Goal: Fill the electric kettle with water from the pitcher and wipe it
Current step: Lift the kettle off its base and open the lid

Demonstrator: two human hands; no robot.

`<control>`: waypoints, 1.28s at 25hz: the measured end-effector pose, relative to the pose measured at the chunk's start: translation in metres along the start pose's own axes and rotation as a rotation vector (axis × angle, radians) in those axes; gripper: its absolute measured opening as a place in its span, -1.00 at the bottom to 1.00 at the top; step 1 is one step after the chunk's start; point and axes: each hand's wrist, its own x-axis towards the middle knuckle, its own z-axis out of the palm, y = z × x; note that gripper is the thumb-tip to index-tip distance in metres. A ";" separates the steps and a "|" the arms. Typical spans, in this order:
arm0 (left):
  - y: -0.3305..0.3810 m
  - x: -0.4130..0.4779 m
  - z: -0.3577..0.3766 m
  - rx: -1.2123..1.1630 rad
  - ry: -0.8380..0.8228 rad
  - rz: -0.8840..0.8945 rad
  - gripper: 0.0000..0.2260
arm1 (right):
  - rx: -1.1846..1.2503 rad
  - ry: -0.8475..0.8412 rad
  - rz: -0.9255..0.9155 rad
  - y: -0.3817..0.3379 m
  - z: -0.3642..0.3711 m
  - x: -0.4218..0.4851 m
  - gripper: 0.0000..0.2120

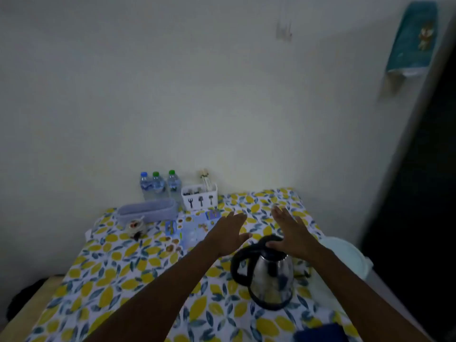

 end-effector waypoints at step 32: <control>-0.046 -0.154 0.108 -0.698 0.166 -0.341 -0.82 | 0.406 0.069 0.003 -0.067 0.148 -0.094 0.07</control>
